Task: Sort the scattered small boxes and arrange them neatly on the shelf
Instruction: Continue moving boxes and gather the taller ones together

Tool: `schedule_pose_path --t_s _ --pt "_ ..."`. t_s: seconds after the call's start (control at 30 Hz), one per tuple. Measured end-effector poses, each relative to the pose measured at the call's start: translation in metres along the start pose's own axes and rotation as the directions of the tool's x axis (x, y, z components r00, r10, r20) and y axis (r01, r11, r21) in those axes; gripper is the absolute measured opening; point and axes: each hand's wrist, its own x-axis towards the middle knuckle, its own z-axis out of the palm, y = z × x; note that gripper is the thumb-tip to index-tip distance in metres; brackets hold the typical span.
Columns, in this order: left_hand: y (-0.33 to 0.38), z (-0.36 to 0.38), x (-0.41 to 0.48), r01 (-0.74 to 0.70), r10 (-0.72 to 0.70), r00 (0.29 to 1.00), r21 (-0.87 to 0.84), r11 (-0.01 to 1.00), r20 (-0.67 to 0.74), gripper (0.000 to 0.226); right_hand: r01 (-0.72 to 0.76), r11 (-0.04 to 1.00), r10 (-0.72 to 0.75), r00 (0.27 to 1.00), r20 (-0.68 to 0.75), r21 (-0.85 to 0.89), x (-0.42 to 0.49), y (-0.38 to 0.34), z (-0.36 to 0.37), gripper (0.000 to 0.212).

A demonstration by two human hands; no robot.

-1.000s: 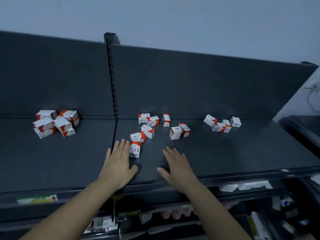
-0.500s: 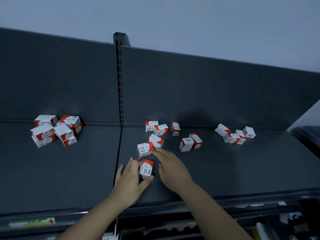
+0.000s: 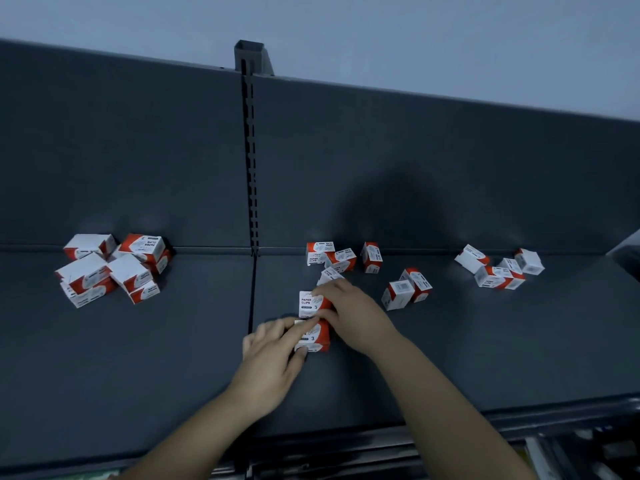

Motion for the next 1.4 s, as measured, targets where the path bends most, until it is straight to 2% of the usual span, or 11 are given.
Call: schedule_pose_path --t_s 0.1,0.17,0.27,0.37,0.53,0.8,1.03,1.13,1.23,1.33,1.4 --pt "0.003 0.003 0.000 0.068 -0.071 0.995 -0.046 0.997 -0.067 0.032 0.009 0.991 0.007 0.992 -0.123 0.131 -0.010 0.004 -0.006 0.038" --pt "0.002 0.006 0.002 0.102 -0.111 0.992 -0.122 0.987 -0.064 0.048 0.064 0.976 -0.023 0.981 -0.194 0.209 -0.024 0.005 -0.005 0.037" --pt "0.002 0.008 0.007 0.121 -0.134 0.990 -0.218 0.969 -0.045 0.061 0.156 0.966 -0.126 0.980 -0.153 0.205 -0.043 0.005 0.007 0.036" --pt "0.009 0.006 0.011 0.105 -0.115 0.993 -0.235 0.966 -0.033 0.054 0.210 0.956 -0.182 0.973 -0.144 0.207 -0.047 0.008 0.009 0.037" --pt "0.007 0.004 0.010 0.107 -0.122 0.992 -0.266 0.958 -0.040 0.044 0.153 0.938 -0.102 0.979 -0.174 0.310 -0.027 0.015 -0.011 0.028" --pt "0.007 0.004 0.010 0.143 -0.164 0.986 -0.352 0.925 -0.028 0.046 -0.082 0.993 0.101 0.962 -0.254 0.084 0.011 0.028 -0.009 0.040" --pt "0.015 0.004 0.012 0.161 -0.189 0.981 -0.382 0.910 -0.037 0.046 0.111 0.993 -0.099 0.975 -0.198 0.050 -0.023 0.046 -0.006 0.044" --pt "0.020 0.006 0.015 0.193 -0.227 0.973 -0.372 0.908 -0.050 0.045 0.203 0.978 -0.209 0.958 -0.195 -0.052 -0.051 0.066 0.002 0.028" --pt "0.025 0.008 0.022 0.230 -0.265 0.962 -0.330 0.915 -0.065 0.050 0.257 0.966 -0.248 0.922 -0.298 -0.009 -0.064 0.079 -0.012 0.018" --pt "0.028 0.009 0.028 0.236 -0.274 0.958 -0.303 0.923 -0.088 0.056 0.149 0.988 -0.151 0.910 -0.386 -0.035 -0.054 0.087 -0.041 0.029" --pt "0.029 0.010 0.028 0.228 -0.268 0.959 -0.298 0.927 -0.097 0.056 0.004 0.988 -0.046 0.960 -0.277 -0.152 -0.045 0.093 -0.056 0.042"
